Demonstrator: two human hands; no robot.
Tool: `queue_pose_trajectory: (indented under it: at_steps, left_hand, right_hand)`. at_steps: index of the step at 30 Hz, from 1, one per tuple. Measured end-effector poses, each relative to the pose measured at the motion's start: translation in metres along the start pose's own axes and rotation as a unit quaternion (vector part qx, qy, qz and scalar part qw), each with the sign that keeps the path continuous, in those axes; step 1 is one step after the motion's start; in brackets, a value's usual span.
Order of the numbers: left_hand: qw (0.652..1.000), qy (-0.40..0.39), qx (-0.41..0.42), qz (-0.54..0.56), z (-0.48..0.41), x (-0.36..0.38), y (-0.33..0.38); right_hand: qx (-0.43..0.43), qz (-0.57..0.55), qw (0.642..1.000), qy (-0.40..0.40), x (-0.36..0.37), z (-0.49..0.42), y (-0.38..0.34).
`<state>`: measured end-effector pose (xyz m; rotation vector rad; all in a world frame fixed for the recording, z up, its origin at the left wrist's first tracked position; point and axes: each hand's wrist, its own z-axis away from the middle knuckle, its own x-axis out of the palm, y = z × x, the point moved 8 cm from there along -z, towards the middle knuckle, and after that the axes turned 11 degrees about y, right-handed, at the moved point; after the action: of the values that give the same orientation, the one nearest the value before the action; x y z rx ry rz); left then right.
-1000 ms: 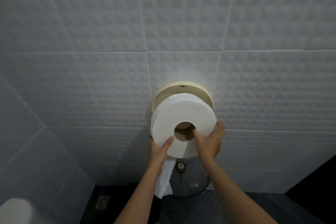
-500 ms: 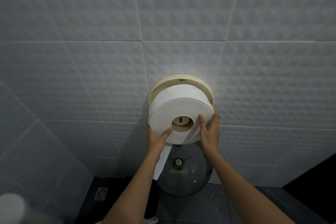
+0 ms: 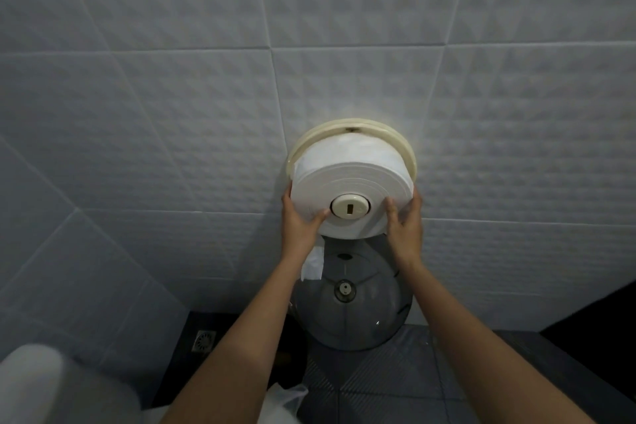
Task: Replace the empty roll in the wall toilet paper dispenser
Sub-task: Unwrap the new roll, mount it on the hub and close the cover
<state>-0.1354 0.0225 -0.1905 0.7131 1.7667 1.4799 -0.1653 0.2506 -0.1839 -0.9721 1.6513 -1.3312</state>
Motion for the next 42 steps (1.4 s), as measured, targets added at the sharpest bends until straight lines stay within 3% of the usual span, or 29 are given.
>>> queue_pose_trajectory:
  at_steps: [9,14,17,21,24,27,30,35,39,42]
  left_hand:
    - [0.989,-0.056,-0.11,0.077,0.003,0.017,-0.047]
    - [0.967,-0.077,-0.192,0.146,0.016,0.036,-0.067]
    - [0.963,-0.087,-0.201,0.155,0.02,0.041,-0.071]
    - [0.967,-0.088,-0.194,0.141,0.024,0.042,-0.078]
    - [0.975,-0.101,-0.187,0.065,0.031,0.042,-0.09]
    - [0.971,-0.145,-0.154,-0.111,0.048,0.038,-0.104]
    - [0.937,-0.182,0.013,-0.296,0.067,0.024,-0.102]
    - [0.851,-0.16,0.221,-0.448,0.093,-0.008,-0.091]
    - [0.814,-0.152,0.22,-0.515,0.096,-0.025,-0.11]
    - [0.813,-0.176,0.173,-0.527,0.1,-0.031,-0.123]
  right_hand:
    - [-0.01,0.018,0.999,0.03,-0.002,-0.003,-0.006]
    - [-0.079,0.092,0.992,0.035,-0.003,-0.008,-0.023]
    - [-0.1,0.118,0.988,0.027,-0.002,-0.009,-0.028]
    - [-0.054,0.055,0.997,0.004,-0.001,-0.009,-0.018]
    - [-0.001,-0.009,1.0,-0.012,-0.003,0.004,-0.002]
    - [0.067,0.021,0.997,-0.023,-0.006,0.024,0.035]
    - [0.135,0.079,0.987,-0.046,-0.004,0.041,0.08]
    - [0.209,0.178,0.954,-0.122,0.021,0.057,0.137]
    - [0.294,0.132,0.928,-0.187,0.059,0.07,0.162]
    - [0.382,0.054,0.912,-0.14,0.074,0.076,0.171]
